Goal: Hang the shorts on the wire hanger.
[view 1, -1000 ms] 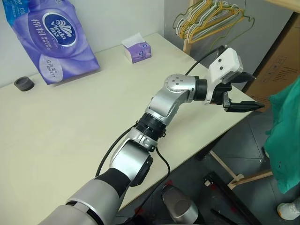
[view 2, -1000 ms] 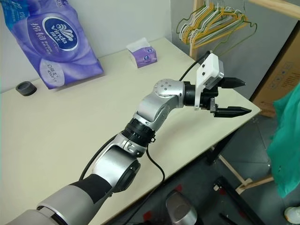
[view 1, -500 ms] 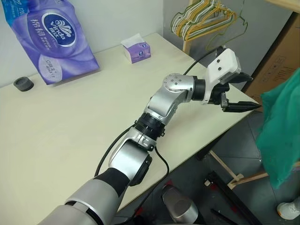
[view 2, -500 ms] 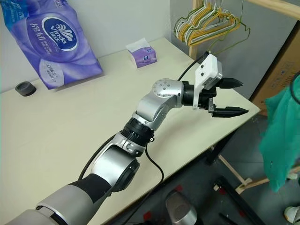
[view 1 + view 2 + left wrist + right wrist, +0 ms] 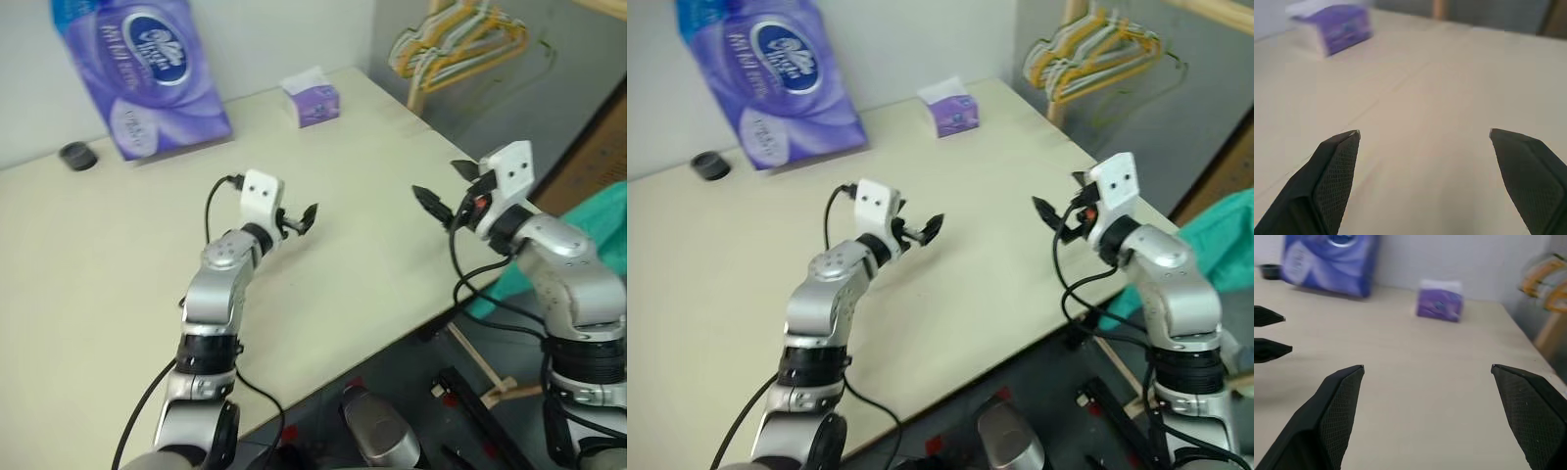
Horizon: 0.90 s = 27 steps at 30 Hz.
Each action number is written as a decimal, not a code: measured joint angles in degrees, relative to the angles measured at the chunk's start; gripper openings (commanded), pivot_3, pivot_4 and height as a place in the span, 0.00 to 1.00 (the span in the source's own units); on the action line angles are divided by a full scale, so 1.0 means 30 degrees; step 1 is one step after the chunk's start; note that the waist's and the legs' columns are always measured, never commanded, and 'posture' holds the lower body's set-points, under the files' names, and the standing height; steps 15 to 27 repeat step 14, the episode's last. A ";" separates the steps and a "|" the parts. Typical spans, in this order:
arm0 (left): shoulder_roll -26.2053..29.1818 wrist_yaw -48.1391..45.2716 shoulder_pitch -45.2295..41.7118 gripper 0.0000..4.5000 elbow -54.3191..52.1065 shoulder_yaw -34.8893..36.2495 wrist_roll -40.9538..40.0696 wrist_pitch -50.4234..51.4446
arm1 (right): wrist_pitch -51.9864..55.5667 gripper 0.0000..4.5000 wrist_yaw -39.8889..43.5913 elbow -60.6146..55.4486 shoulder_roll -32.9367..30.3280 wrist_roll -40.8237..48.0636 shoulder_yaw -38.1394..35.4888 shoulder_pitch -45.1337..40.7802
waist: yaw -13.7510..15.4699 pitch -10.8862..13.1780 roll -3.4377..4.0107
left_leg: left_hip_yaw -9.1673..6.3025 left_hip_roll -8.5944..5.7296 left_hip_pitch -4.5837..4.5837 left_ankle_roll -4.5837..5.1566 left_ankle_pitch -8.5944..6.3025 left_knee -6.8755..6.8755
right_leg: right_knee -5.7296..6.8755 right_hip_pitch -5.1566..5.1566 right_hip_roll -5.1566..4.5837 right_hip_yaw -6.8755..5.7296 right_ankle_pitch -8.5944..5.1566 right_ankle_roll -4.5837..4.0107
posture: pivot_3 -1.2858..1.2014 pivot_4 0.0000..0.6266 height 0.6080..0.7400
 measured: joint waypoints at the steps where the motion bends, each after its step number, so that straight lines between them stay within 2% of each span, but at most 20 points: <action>1: -0.0112 0.0643 0.0572 1.00 -0.0489 0.0439 0.0057 0.0161 | -0.0683 0.99 0.0041 0.0369 0.0414 -0.0269 0.0546 -0.0059 | 0.0366 -0.0055 -0.0005 | -0.0008 0.0000 0.0001 0.0000 0.0001 0.0008 | -0.0002 0.0005 0.0000 -0.0010 0.0013 -0.0021 | 0.39 0.18 1.00; 4: -0.0740 0.2970 0.1920 1.00 -0.1616 0.2096 0.0349 0.0516 | -0.2959 0.99 0.0572 0.1563 0.1431 -0.1044 0.2108 -0.0270 | 0.1374 -0.0156 -0.0055 | -0.0030 -0.0004 0.0004 0.0006 0.0007 0.0029 | -0.0014 0.0022 -0.0001 -0.0033 0.0038 -0.0048 | 0.40 0.16 1.00; 7: -0.0713 0.5216 0.3788 1.00 -0.2195 0.2755 0.1647 0.0357 | -0.4240 0.99 0.1253 0.2986 0.2914 -0.1081 0.2926 -0.0428 | 0.2082 -0.0362 -0.0146 | -0.0071 -0.0003 -0.0014 0.0001 0.0005 0.0020 | -0.0021 0.0001 0.0007 -0.0061 0.0038 -0.0049 | 0.42 0.14 1.00; 11: -0.1395 0.6635 0.5806 1.00 -0.3186 0.3227 0.2043 0.0361 | -0.5985 0.99 0.1643 0.5697 0.3873 -0.1466 0.3507 -0.0432 | 0.3011 -0.0753 -0.0229 | -0.0102 -0.0003 -0.0145 -0.0026 0.0012 0.0019 | -0.0028 -0.0124 -0.0004 -0.0088 0.0040 -0.0053 | 0.44 0.12 1.00; 14: -0.1419 0.6810 0.6024 1.00 -0.3199 0.3292 0.1997 0.0325 | -0.7028 0.99 0.1658 0.7330 0.4249 -0.1924 0.3573 -0.0357 | 0.3974 -0.0865 -0.0253 | -0.0169 -0.0010 -0.0201 -0.0111 0.0068 0.0027 | -0.0027 -0.0152 -0.0005 -0.0140 0.0071 -0.0105 | 0.45 0.12 1.00; 27: -0.1419 0.6810 0.6024 1.00 -0.3199 0.3292 0.1997 0.0325 | -0.7028 0.99 0.1658 0.7330 0.4249 -0.1924 0.3573 -0.0357 | 0.3974 -0.0865 -0.0253 | -0.0169 -0.0010 -0.0201 -0.0111 0.0068 0.0027 | -0.0027 -0.0152 -0.0005 -0.0140 0.0071 -0.0105 | 0.45 0.12 1.00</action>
